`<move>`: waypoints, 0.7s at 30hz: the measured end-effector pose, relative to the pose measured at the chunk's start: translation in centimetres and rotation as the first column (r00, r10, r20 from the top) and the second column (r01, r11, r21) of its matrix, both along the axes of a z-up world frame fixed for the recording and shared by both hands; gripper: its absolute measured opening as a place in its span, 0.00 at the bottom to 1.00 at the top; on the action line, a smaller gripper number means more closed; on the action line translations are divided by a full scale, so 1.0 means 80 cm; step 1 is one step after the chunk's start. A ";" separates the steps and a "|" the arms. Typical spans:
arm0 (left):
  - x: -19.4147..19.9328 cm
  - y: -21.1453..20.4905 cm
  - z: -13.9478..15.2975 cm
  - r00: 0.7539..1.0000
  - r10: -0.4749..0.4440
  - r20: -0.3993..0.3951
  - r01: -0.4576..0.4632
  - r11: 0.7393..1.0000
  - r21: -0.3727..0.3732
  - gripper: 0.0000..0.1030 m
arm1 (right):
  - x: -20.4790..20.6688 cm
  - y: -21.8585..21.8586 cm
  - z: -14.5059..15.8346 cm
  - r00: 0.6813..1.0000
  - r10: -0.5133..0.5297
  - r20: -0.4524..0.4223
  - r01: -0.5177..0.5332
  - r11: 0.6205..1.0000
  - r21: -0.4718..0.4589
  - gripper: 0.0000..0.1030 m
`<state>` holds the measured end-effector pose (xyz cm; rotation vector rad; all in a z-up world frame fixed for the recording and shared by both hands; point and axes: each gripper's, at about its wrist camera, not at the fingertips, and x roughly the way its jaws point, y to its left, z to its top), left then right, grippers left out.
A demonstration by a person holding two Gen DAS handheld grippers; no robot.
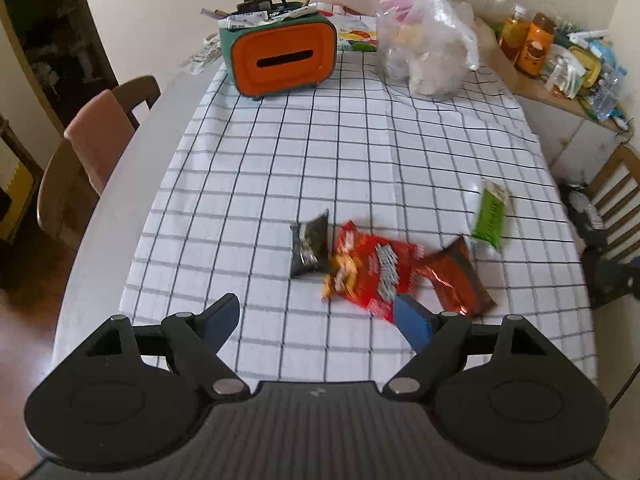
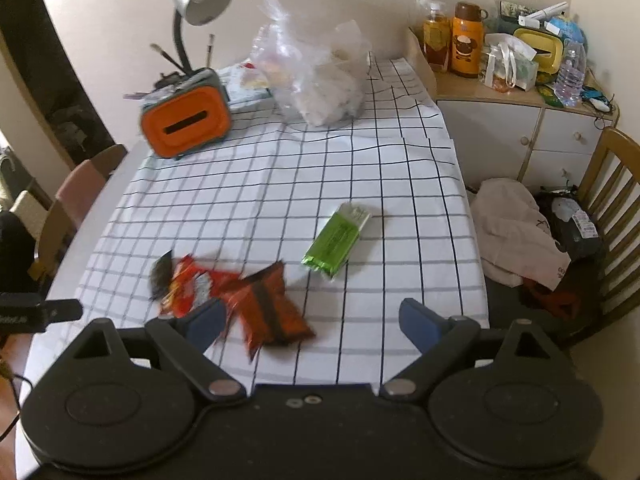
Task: Organize snacks
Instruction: 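Move both tools back over the remaining snacks, then grasp the black packet with the left tool while the right tool grasps the green bar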
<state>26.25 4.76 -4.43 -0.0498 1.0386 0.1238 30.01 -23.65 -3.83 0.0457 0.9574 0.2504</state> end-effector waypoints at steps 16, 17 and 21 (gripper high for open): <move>0.118 0.038 -0.100 0.982 0.133 -0.133 -0.135 0.991 -0.004 0.82 | 0.143 0.036 -0.096 0.996 -0.052 -0.075 0.049 0.998 -0.049 0.88; 0.122 0.040 -0.106 0.980 0.141 -0.141 -0.143 0.990 -0.002 0.82 | 0.150 0.037 -0.104 0.995 -0.060 -0.082 0.055 0.997 -0.053 0.88; 0.140 0.045 -0.130 0.972 0.162 -0.169 -0.163 0.987 0.010 0.82 | 0.169 0.044 -0.131 0.992 -0.074 -0.103 0.066 0.995 -0.074 0.86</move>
